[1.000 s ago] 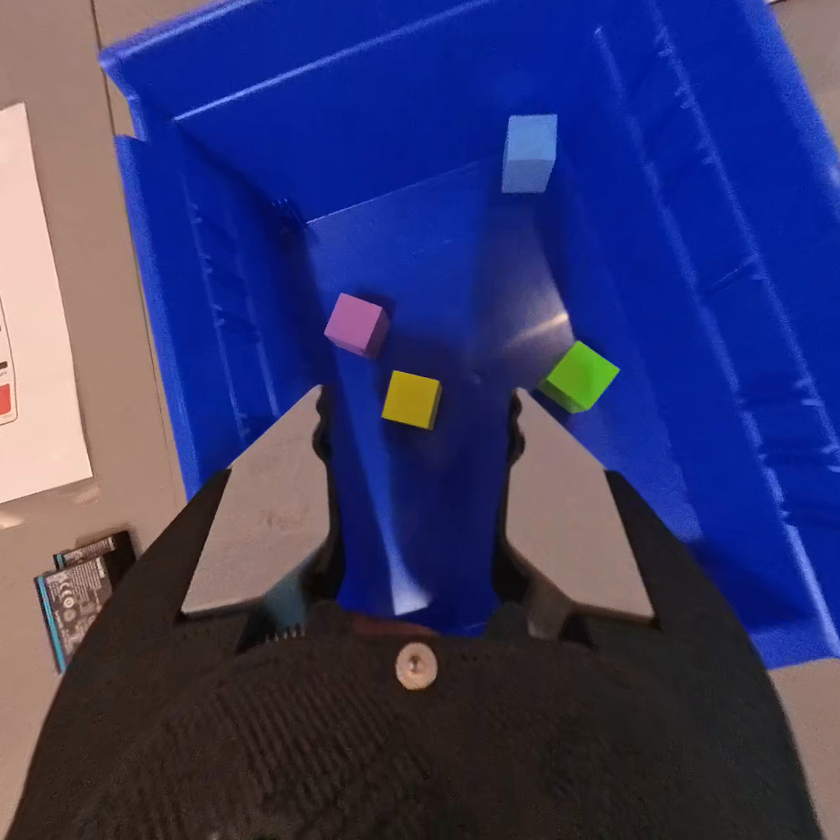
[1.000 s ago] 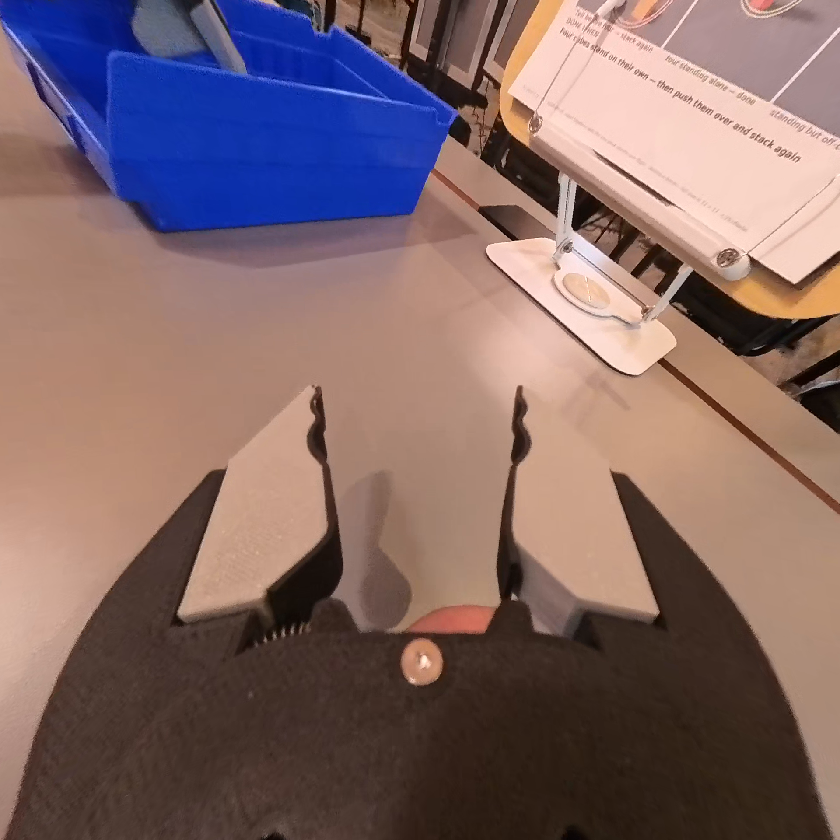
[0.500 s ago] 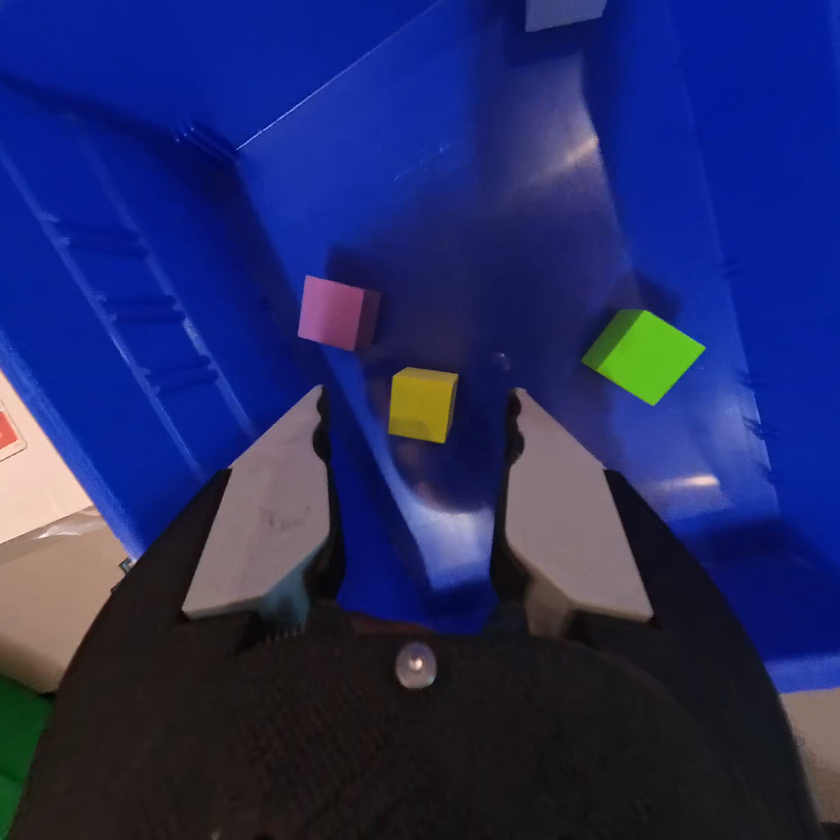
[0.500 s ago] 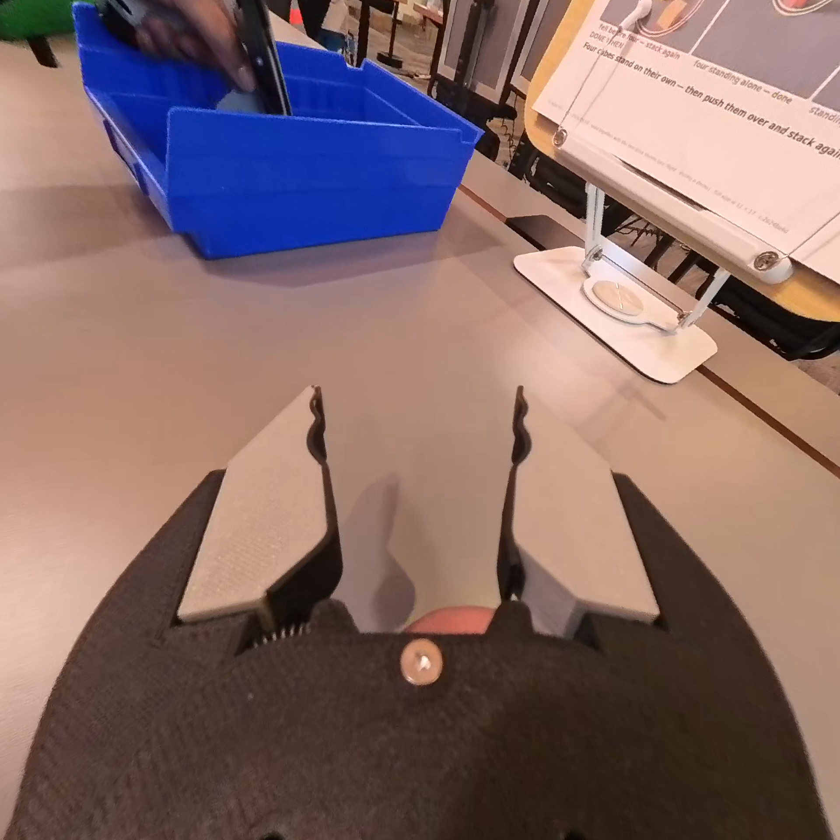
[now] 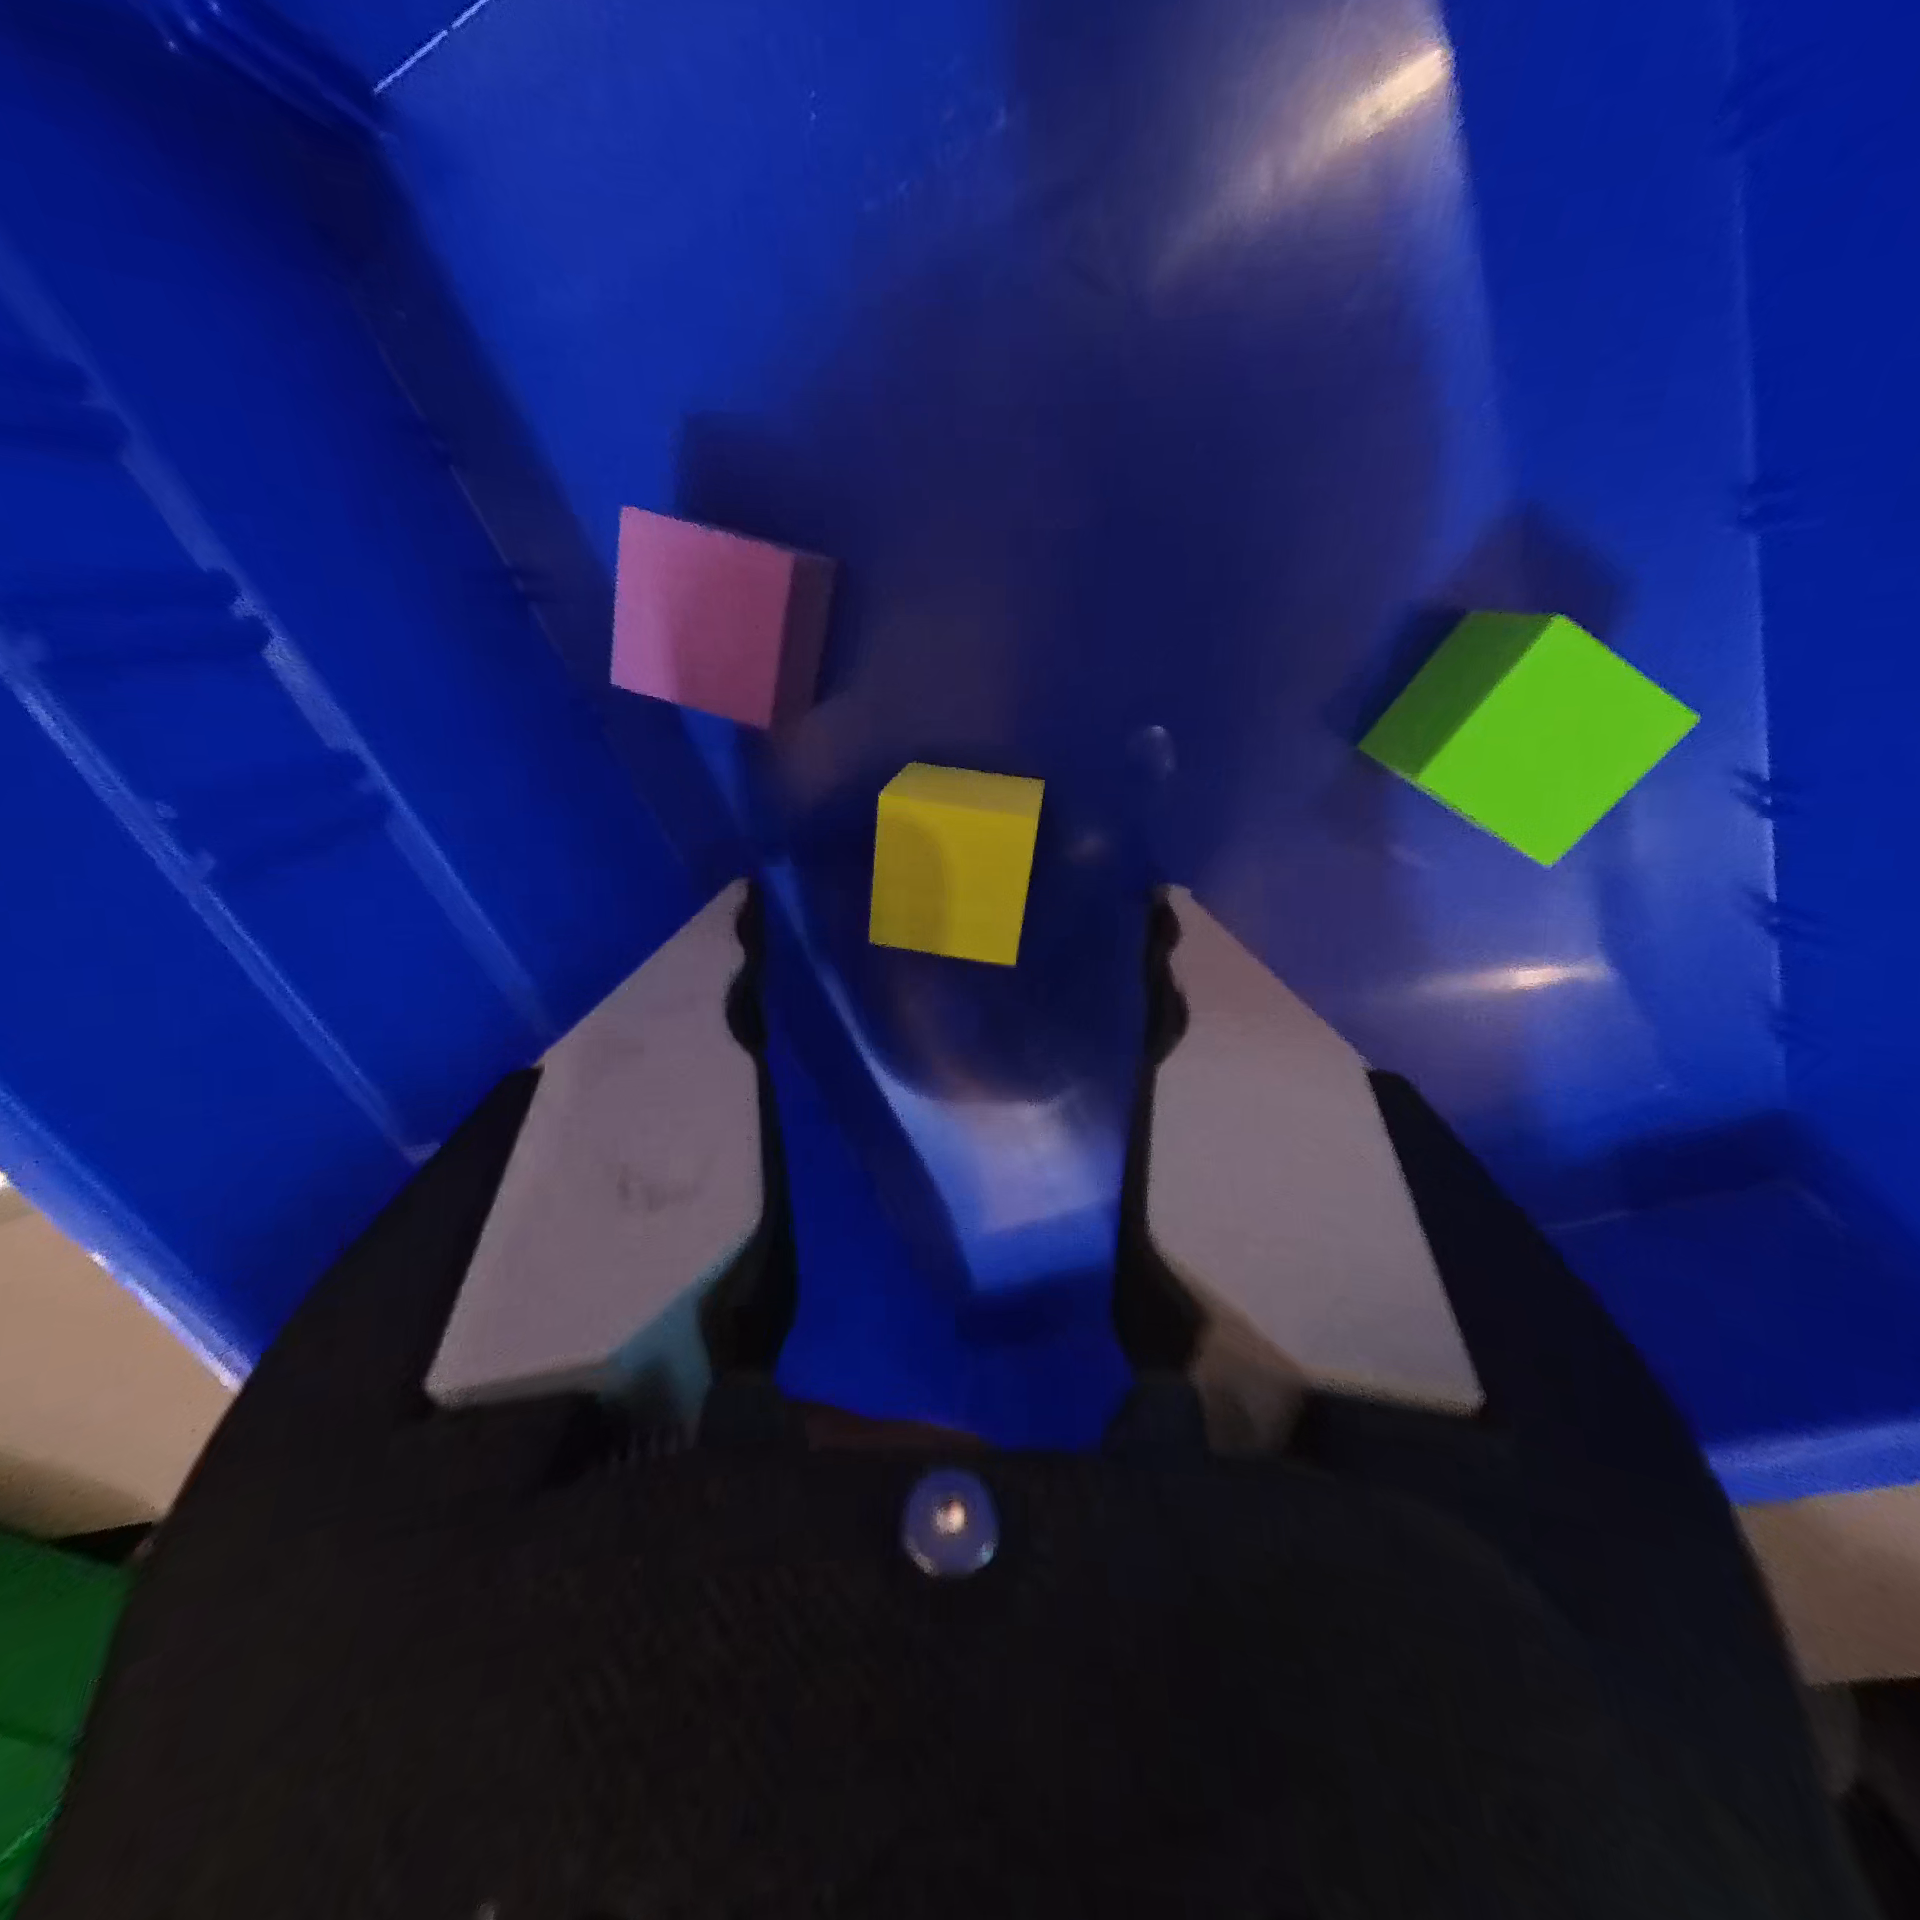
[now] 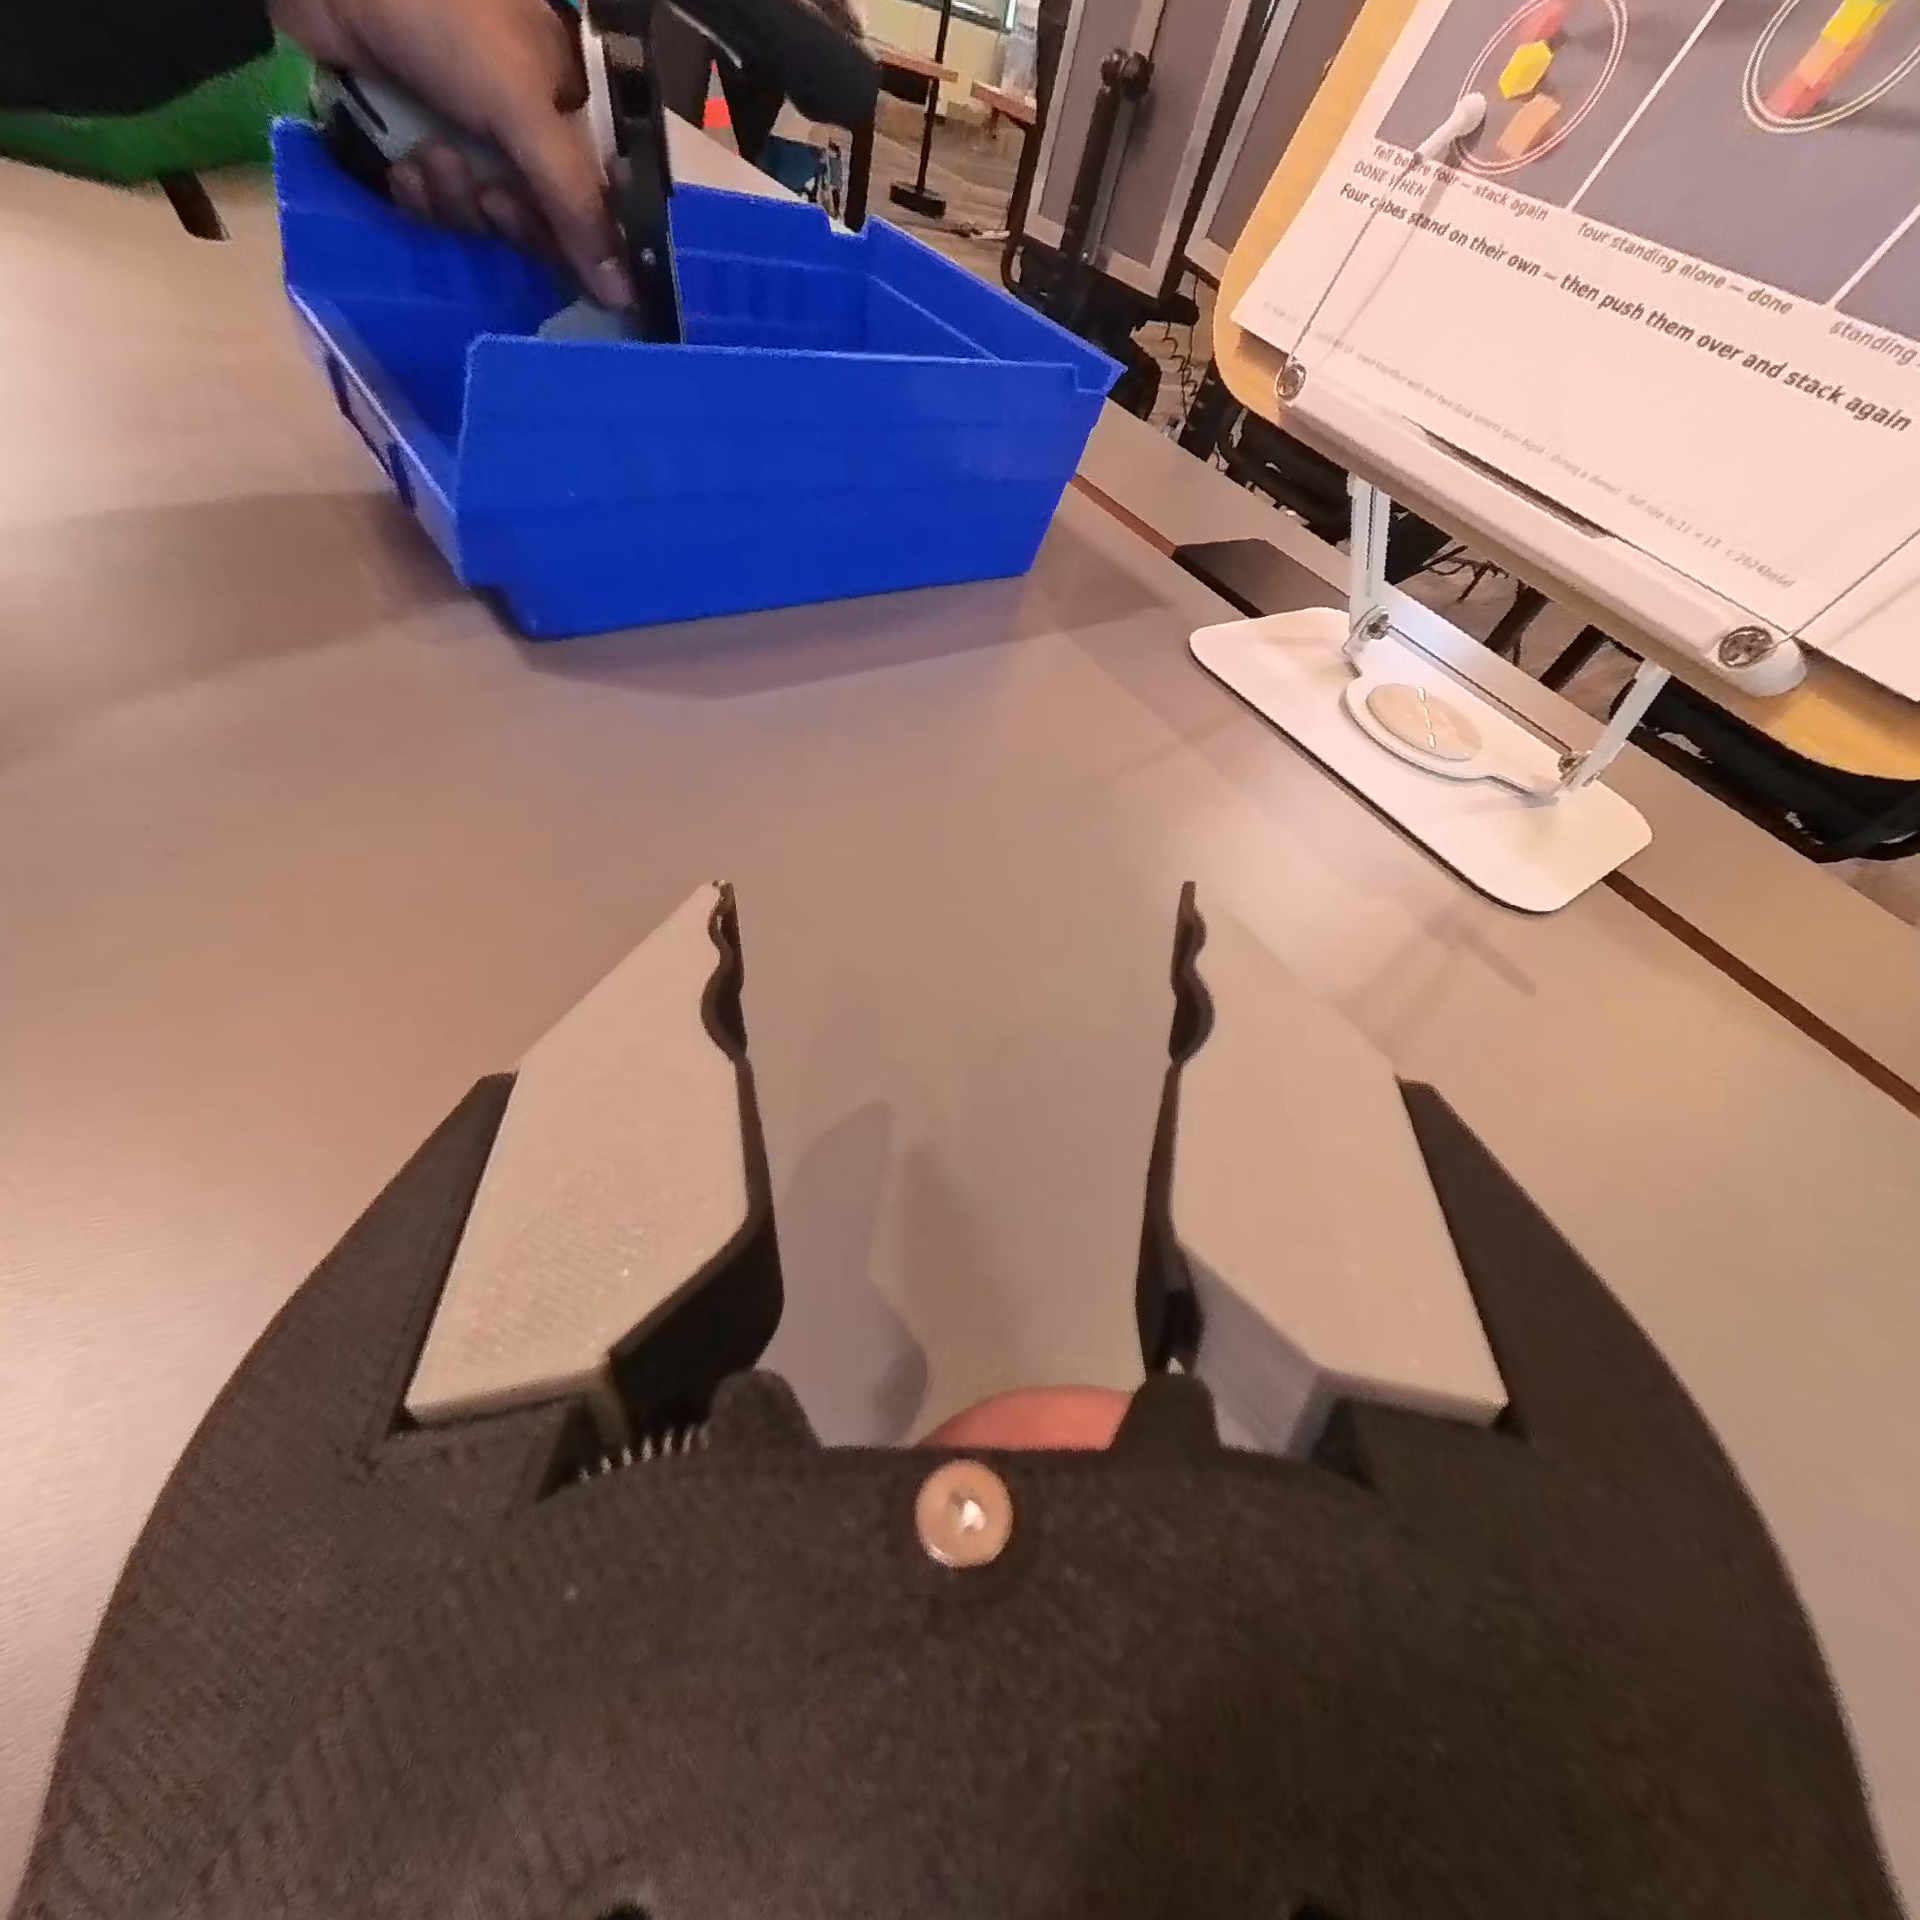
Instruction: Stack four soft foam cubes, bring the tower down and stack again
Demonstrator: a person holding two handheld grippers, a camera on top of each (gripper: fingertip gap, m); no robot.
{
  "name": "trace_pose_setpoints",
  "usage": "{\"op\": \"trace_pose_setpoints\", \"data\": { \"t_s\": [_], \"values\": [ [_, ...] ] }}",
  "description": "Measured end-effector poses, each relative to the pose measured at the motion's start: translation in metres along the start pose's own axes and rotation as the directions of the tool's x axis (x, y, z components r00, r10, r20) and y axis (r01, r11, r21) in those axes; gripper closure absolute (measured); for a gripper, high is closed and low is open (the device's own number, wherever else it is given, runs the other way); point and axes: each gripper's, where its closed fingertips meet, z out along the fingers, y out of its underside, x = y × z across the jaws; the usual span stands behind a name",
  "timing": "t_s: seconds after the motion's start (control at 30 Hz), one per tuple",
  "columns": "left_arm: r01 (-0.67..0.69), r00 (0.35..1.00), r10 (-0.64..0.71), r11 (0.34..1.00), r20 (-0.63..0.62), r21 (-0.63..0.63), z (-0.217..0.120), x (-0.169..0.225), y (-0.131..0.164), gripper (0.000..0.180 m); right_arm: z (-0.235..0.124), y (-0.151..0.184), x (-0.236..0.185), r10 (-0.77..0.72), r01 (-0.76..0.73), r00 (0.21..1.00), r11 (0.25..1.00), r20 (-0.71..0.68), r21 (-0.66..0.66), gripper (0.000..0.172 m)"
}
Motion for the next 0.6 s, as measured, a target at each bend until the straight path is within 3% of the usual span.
{"op": "trace_pose_setpoints", "data": {
  "t_s": [0.1, 0.17, 0.6],
  "values": [
    [0.011, 0.999, -0.011, 1.000, -0.043, 0.008, 0.000, 0.006, 0.001, 0.122, 0.000, -0.001, -0.002, -0.002, 0.002, 1.000, 1.000, 0.006, 0.004, 0.091],
    [0.009, 0.996, -0.007, 1.000, -0.086, 0.019, 0.000, 0.012, 0.000, 0.154, 0.000, -0.001, -0.003, -0.007, 0.007, 1.000, 1.000, 0.006, 0.001, 0.091],
    [-0.075, 0.996, 0.080, 0.987, -0.030, 0.141, -0.034, 0.002, -0.004, 0.154, -0.001, -0.002, -0.002, -0.001, 0.001, 1.000, 1.000, 0.009, 0.005, 0.091]
  ]
}}
